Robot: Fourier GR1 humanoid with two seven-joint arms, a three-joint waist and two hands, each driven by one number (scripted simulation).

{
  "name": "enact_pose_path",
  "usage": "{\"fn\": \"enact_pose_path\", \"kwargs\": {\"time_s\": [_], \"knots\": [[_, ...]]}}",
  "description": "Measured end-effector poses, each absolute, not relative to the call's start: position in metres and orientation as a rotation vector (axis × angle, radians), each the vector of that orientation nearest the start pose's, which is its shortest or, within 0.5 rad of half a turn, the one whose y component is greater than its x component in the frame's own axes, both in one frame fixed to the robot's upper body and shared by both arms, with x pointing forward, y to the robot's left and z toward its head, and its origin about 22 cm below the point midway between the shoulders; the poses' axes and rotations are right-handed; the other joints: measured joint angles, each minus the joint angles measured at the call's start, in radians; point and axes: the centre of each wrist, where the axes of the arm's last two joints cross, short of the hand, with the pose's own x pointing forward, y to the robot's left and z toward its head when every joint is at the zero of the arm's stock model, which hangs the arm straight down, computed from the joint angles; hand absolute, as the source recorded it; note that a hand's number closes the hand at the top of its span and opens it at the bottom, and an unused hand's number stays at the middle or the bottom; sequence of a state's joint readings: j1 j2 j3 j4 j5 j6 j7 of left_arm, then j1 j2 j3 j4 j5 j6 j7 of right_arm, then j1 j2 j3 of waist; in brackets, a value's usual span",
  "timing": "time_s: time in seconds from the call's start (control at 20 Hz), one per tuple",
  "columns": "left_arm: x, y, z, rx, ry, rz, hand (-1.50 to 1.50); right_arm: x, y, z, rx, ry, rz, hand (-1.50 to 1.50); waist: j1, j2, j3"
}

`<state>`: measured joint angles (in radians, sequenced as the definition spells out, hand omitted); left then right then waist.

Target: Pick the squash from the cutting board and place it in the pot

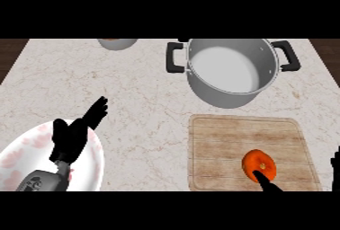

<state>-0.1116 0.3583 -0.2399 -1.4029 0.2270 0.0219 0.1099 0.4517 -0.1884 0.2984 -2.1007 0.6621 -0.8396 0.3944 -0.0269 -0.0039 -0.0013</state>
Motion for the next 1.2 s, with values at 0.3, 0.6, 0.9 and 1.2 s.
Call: {"fn": "enact_pose_path", "kwargs": {"time_s": [0.3, 0.6, 0.9, 1.2], "knots": [[0.266, 0.252, -0.004, -0.024, -1.335, -0.304, 0.0, 0.13, -0.206, 0.088, -0.893, -1.347, -0.277, -1.5, 0.023, 0.003, 0.004], [0.267, 0.248, -0.003, -0.038, -1.342, -0.314, 0.0, 0.145, -0.198, 0.088, -0.761, -1.14, -0.159, -1.5, 0.035, 0.004, 0.006], [0.263, 0.249, 0.0, -0.041, -1.323, -0.307, 0.0, 0.154, -0.203, 0.074, -0.73, -1.025, -0.076, -1.5, 0.03, 0.001, 0.007], [0.262, 0.25, -0.007, -0.047, -1.335, -0.297, 0.0, 0.142, -0.211, 0.059, -0.781, -1.025, -0.068, -1.5, 0.022, -0.003, 0.01]]}}
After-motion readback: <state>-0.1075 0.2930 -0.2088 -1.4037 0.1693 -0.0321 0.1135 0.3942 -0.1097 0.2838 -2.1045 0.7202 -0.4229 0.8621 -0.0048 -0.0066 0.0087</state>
